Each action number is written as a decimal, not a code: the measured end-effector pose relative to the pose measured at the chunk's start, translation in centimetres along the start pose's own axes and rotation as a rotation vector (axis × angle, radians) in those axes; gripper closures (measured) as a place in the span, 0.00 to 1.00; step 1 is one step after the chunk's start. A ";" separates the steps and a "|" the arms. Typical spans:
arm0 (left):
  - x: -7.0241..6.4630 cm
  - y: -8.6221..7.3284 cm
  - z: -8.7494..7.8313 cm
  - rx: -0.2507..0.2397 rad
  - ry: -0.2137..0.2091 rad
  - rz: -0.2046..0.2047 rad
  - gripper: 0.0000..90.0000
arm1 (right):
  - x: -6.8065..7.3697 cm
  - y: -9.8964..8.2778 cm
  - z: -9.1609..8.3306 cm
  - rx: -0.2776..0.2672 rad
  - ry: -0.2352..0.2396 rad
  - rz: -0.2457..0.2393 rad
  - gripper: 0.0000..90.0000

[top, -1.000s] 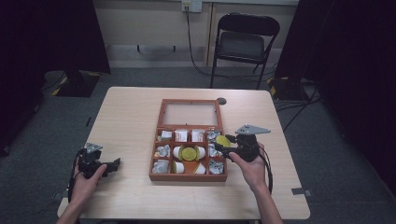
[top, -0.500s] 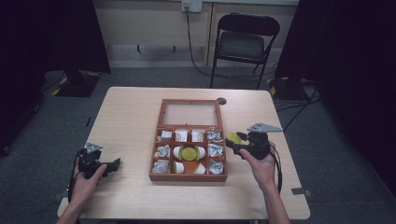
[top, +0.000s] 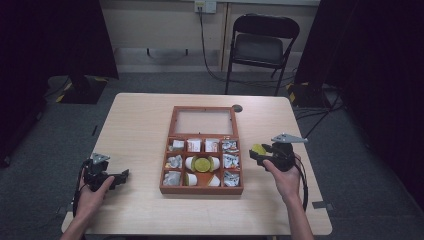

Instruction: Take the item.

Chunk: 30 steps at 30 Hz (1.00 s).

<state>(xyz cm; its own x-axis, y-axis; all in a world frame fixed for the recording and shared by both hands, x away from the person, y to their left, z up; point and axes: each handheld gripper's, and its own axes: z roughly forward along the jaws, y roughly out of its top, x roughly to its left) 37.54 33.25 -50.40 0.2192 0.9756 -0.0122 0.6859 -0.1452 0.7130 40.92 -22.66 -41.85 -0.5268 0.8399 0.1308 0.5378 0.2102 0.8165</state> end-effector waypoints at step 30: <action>0.0 0.0 0.0 0.000 0.000 0.000 0.00 | -0.6 -2.1 2.9 0.115 -0.014 0.005 0.43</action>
<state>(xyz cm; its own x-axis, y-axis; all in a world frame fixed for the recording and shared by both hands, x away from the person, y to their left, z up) 37.54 33.25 -50.40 0.2194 0.9755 -0.0127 0.6860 -0.1451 0.7130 41.98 -22.13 -45.28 -0.5151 0.8477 0.1268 0.6130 0.2610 0.7457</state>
